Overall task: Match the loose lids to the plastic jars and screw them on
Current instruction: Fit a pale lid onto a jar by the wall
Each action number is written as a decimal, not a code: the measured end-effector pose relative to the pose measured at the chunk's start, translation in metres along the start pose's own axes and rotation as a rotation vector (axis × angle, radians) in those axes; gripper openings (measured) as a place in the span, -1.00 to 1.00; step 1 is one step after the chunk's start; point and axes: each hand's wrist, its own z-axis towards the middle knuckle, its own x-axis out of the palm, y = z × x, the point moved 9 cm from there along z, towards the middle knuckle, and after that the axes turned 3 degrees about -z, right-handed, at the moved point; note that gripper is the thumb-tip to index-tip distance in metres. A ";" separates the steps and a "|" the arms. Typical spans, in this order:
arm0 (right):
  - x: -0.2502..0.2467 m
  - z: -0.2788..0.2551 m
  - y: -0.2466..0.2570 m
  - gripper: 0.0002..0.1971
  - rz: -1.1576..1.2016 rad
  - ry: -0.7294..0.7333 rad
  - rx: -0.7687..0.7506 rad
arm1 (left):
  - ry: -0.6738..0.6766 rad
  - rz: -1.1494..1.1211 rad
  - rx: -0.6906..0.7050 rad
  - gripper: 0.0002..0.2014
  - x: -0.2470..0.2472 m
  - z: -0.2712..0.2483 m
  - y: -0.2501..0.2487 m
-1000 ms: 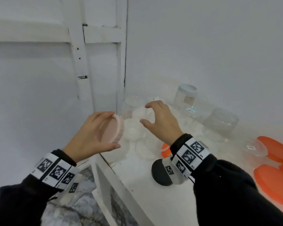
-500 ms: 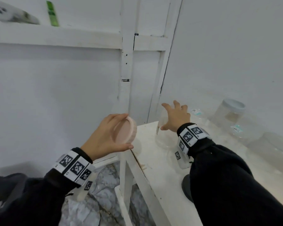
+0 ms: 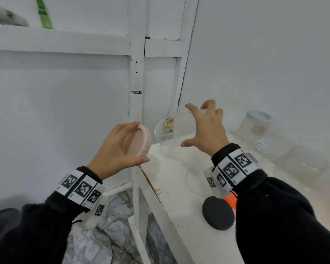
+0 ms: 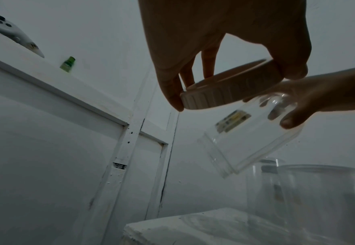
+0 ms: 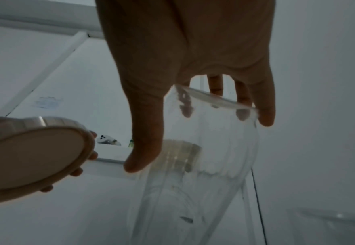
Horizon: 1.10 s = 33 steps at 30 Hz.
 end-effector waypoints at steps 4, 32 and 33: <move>-0.032 -0.019 -0.023 -0.05 -0.025 -0.083 0.052 | 0.009 -0.023 0.046 -0.07 0.013 0.010 -0.015; -0.067 -0.267 -0.205 -0.10 0.605 -0.199 0.919 | 0.448 -0.487 0.403 -0.09 0.215 0.037 -0.189; -0.061 -0.274 -0.205 -0.14 0.620 -0.186 0.940 | 0.460 -0.494 0.401 -0.09 0.218 0.036 -0.191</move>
